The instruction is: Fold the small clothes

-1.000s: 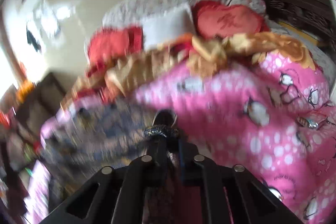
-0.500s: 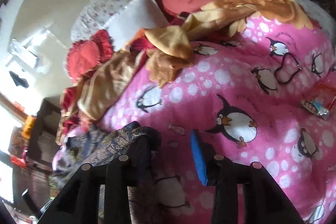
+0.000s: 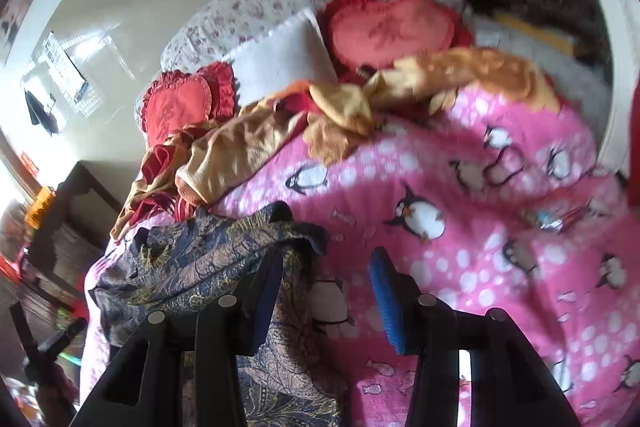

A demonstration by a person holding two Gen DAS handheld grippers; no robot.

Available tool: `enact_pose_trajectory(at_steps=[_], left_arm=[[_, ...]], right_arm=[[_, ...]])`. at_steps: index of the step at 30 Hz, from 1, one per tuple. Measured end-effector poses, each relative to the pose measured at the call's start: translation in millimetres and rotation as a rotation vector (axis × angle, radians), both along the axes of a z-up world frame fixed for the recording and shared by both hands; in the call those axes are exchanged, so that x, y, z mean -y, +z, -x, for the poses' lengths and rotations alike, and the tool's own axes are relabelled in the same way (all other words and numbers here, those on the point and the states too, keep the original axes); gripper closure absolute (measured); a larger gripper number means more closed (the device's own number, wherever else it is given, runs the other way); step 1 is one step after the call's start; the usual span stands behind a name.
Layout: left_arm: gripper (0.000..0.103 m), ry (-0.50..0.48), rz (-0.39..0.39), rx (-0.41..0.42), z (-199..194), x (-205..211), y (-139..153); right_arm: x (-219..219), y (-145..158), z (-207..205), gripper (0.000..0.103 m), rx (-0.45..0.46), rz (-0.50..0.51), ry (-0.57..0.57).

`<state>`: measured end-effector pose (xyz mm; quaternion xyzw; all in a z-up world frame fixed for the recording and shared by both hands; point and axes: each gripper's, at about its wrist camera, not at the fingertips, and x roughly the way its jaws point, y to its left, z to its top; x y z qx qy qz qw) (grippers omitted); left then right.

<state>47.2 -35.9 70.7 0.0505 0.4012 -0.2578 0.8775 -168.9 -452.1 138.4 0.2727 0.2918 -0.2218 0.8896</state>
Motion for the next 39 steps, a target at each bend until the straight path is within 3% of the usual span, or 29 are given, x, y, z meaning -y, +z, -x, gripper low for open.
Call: enact_pose_trajectory(at_steps=[2, 5, 10, 11, 12, 14, 17, 19, 21, 23, 26, 28, 31, 32, 34, 36, 39], left_arm=[[0.05, -0.005, 0.012, 0.026, -6.3, 10.5, -1.9], [0.05, -0.044, 0.021, 0.033, -12.3, 28.0, -4.7], [0.051, -0.08, -0.039, 0.062, -24.6, 60.2, -14.0], [0.067, -0.092, -0.049, 0.07, -24.9, 63.9, -15.0], [0.092, -0.101, -0.062, 0.073, -24.9, 66.7, -15.1], [0.096, -0.113, -0.032, 0.054, -24.2, 63.7, -7.6], [0.102, -0.085, 0.007, 0.088, -20.7, 46.5, 13.0], [0.102, -0.029, 0.024, 0.08, -24.6, 30.3, 19.2], [0.102, 0.006, 0.031, 0.022, -33.1, 20.3, 13.6], [0.102, 0.043, -0.013, 0.005, -37.0, 18.5, 1.2], [0.102, 0.008, -0.023, -0.038, -30.7, 25.4, -9.0], [0.102, -0.011, -0.032, -0.016, -21.2, 29.7, -6.9], [0.102, -0.048, -0.041, 0.035, -5.4, 32.9, 0.7], [0.102, -0.065, -0.04, 0.048, -0.8, 34.0, 2.8], [0.099, -0.087, -0.04, 0.061, 3.0, 37.6, 4.4], [0.087, -0.105, -0.043, 0.059, 3.0, 42.6, 1.9], [0.074, -0.1, -0.054, 0.028, -1.7, 52.7, -11.1]], right_arm=[[-3.4, 0.8, 0.5, 0.056, 0.006, -0.008, 0.017], [-10.4, -1.3, -1.1, 0.056, 0.002, -0.027, 0.06], [-25.9, -7.9, -7.3, 0.056, -0.02, -0.007, 0.102], [-27.9, -9.0, -8.2, 0.056, -0.021, -0.006, 0.108], [-29.8, -10.3, -8.6, 0.056, -0.019, -0.005, 0.114], [-34.1, -11.4, -8.9, 0.056, -0.013, 0.005, 0.119], [-41.4, -13.2, -12.4, 0.056, -0.008, 0.04, 0.142], [-43.2, -16.1, -20.9, 0.056, -0.014, 0.068, 0.141], [-39.6, -21.1, -36.8, 0.064, -0.017, 0.064, 0.137], [-28.4, -25.7, -58.0, 0.066, -0.027, 0.073, 0.095], [-0.4, -40.5, -91.1, 0.066, -0.07, 0.021, 0.042], [16.8, -55.5, -105.8, 0.066, -0.094, -0.067, 0.036], [15.9, -47.0, -96.2, 0.066, -0.076, -0.052, 0.054], [12.3, -40.6, -86.2, 0.063, -0.065, -0.039, 0.058], [4.0, -31.9, -61.0, 0.047, -0.034, -0.035, 0.054], [-7.8, -29.4, -36.1, 0.032, 0.003, -0.056, 0.073], [-26.5, -44.3, -16.2, 0.033, -0.029, -0.083, 0.136]])
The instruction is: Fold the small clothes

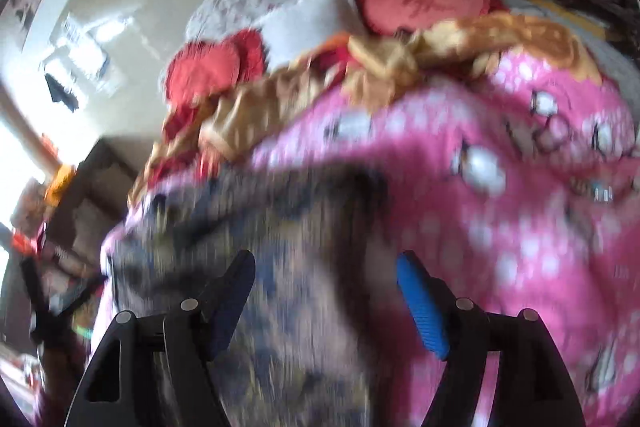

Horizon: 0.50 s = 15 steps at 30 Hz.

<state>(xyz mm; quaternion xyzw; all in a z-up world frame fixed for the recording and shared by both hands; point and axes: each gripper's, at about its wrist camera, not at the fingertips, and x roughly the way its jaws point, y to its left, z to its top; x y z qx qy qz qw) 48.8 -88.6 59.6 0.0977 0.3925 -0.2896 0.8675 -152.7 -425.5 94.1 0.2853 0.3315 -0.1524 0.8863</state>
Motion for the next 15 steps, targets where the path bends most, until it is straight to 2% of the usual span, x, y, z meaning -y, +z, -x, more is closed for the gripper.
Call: enact_pose_trajectory(at_steps=[1, 2, 3, 7, 10, 12, 13, 15], left_arm=[[0.075, 0.001, -0.007, -0.021, -2.8, 4.9, -7.4], [0.074, 0.005, -0.017, -0.034, -4.1, 8.4, -12.3], [0.075, 0.013, -0.036, -0.045, -5.7, 12.6, -18.5], [0.074, 0.005, -0.05, -0.032, -0.8, 17.4, -24.2], [0.074, 0.005, -0.055, -0.038, -0.1, 19.5, -24.5], [0.074, 0.01, -0.044, -0.031, 0.6, 15.7, -20.3], [0.074, 0.013, -0.041, -0.024, 0.0, 14.2, -18.8], [0.074, 0.032, -0.042, -0.004, -2.5, 11.0, -16.8]], right_arm=[[-5.3, -9.6, 1.7, 0.038, -0.031, -0.003, 0.015], [-8.8, -18.4, 2.3, 0.08, -0.066, 0.0, 0.024], [-11.7, -26.4, 2.7, 0.097, -0.117, 0.024, 0.029], [-13.4, -15.7, 20.3, 0.097, -0.101, 0.087, 0.003], [-7.8, -30.5, 14.2, 0.097, -0.186, 0.067, -0.019], [-10.7, -20.8, 15.6, 0.096, -0.175, 0.079, -0.028], [-10.9, -10.1, 19.2, 0.091, -0.147, 0.09, -0.053], [-8.7, 11.5, 26.4, 0.057, -0.067, 0.119, -0.131]])
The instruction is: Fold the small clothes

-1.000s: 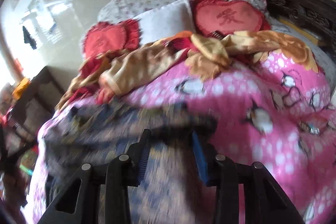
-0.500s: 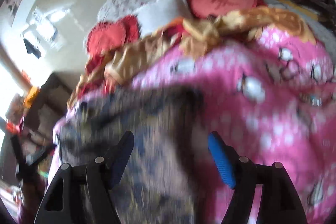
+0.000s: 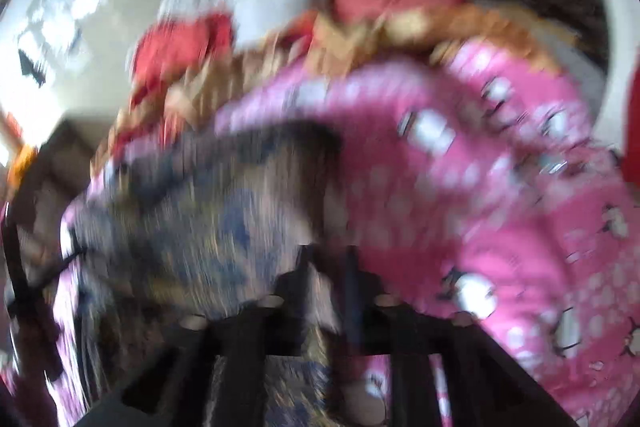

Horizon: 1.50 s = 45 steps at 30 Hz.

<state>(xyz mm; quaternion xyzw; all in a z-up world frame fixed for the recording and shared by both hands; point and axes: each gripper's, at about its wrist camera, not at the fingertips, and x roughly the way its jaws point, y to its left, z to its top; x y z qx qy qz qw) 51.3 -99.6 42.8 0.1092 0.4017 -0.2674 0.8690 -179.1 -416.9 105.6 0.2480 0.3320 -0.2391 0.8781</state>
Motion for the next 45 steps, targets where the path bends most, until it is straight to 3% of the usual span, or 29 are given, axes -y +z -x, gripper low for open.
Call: enact_pose_trajectory(at_steps=[2, 3, 4, 7, 10, 13, 17, 21, 24, 28, 32, 37, 40, 45], left_arm=[[0.074, 0.017, 0.008, -0.006, -3.9, -2.2, -1.4], [0.074, 0.021, 0.013, -0.02, -6.5, -2.0, -3.6], [0.074, 0.027, 0.012, -0.033, -9.0, -1.1, -6.4], [0.074, 0.034, -0.002, -0.029, -11.3, 3.5, -11.8], [0.072, 0.041, -0.029, -0.016, -10.8, 8.9, -14.9], [0.072, 0.048, -0.046, -0.008, -10.2, 12.3, -15.5], [0.072, 0.05, -0.045, -0.002, -9.0, 11.5, -16.0], [0.072, 0.057, -0.047, 0.003, -6.9, 11.2, -16.4], [0.072, 0.059, -0.052, 0.007, -4.7, 11.7, -16.0], [0.072, 0.063, -0.055, 0.001, 1.9, 9.5, -12.0], [0.072, 0.051, -0.037, -0.004, 17.5, -3.7, 0.1], [0.072, 0.028, -0.015, -0.018, 50.3, -32.0, 11.1], [0.072, 0.023, -0.005, -0.036, 72.9, -54.7, 13.4], [0.072, 0.021, -0.015, -0.049, 109.6, -87.7, 10.6]], right_arm=[[-0.7, 19.6, -7.4, 0.055, 0.094, 0.018, 0.024], [-2.0, 22.3, -18.4, 0.055, 0.089, 0.022, 0.055], [-6.4, 23.8, -35.3, 0.055, 0.074, 0.042, 0.099], [-11.5, 12.2, -90.0, 0.069, 0.006, 0.083, 0.165], [2.5, -13.7, -131.6, 0.069, -0.075, 0.084, 0.116], [12.5, -21.8, -145.0, 0.069, -0.068, 0.088, 0.083], [1.4, -3.4, -123.3, 0.068, -0.055, 0.068, 0.09], [-27.9, 8.8, -74.0, 0.055, -0.024, 0.098, 0.103], [-39.9, -2.5, -52.0, 0.055, -0.071, 0.125, 0.09], [-33.4, -39.3, -61.6, 0.055, -0.228, 0.144, 0.095], [-37.2, -27.9, -54.8, 0.055, -0.228, 0.153, 0.097], [-44.6, -1.2, -12.6, 0.051, -0.146, 0.128, 0.079], [-46.9, -2.9, 11.7, 0.05, -0.187, 0.099, 0.062], [-55.9, -12.5, 58.8, 0.042, -0.169, 0.03, 0.064]])
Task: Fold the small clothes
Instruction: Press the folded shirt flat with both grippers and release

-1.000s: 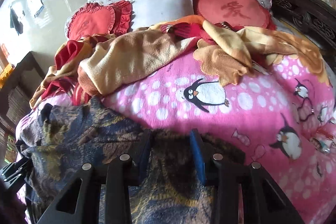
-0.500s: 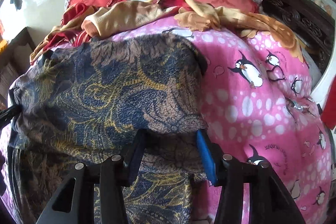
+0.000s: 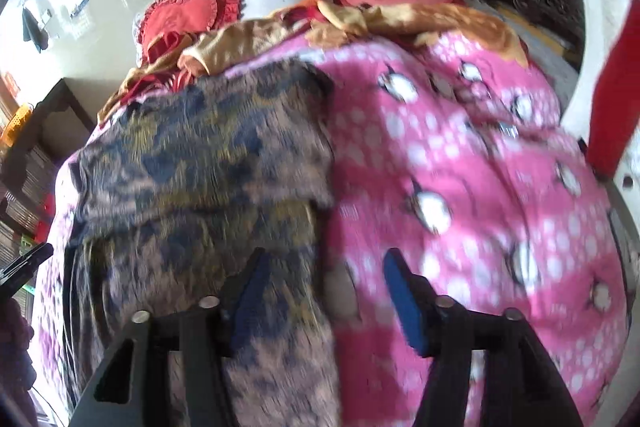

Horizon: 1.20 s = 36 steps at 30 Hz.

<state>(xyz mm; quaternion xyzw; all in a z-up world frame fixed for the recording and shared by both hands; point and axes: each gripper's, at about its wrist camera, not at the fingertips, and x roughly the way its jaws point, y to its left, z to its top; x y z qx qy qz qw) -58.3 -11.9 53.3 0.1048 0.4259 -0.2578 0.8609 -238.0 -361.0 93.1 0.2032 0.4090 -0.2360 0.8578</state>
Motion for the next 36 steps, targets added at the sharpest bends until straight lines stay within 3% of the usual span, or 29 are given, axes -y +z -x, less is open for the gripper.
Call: enact_pose_trajectory(at_steps=[3, 9, 21, 26, 28, 29, 32, 36], left_arm=[[0.072, 0.005, -0.006, -0.032, 17.8, -18.6, -7.8], [0.072, -0.004, -0.004, -0.082, 49.0, -49.0, -20.6], [0.072, -0.081, -0.028, -0.18, 110.9, -104.4, -47.5], [0.072, -0.098, -0.035, -0.251, 123.7, -114.0, -53.7], [0.072, -0.097, -0.069, -0.25, 128.2, -117.1, -56.3], [0.072, -0.095, -0.079, -0.249, 130.3, -119.0, -56.9], [0.072, -0.101, -0.087, -0.269, 136.7, -127.3, -58.0], [0.072, -0.114, -0.097, -0.314, 144.8, -136.5, -62.7]], right_arm=[[-2.3, -17.5, 12.1, 0.042, -0.045, -0.018, -0.017], [-29.1, -33.8, 45.1, 0.042, -0.038, -0.1, 0.024], [-82.8, -50.0, 166.4, 0.042, -0.084, -0.213, 0.15], [-100.4, -70.5, 182.1, 0.042, -0.084, -0.271, 0.163], [-104.2, -72.6, 182.9, 0.05, -0.07, -0.268, 0.165], [-106.3, -70.4, 183.2, 0.065, -0.059, -0.26, 0.175], [-115.3, -59.0, 183.4, 0.09, -0.063, -0.186, 0.219], [-110.7, -50.0, 184.9, 0.091, -0.02, -0.203, 0.232]])
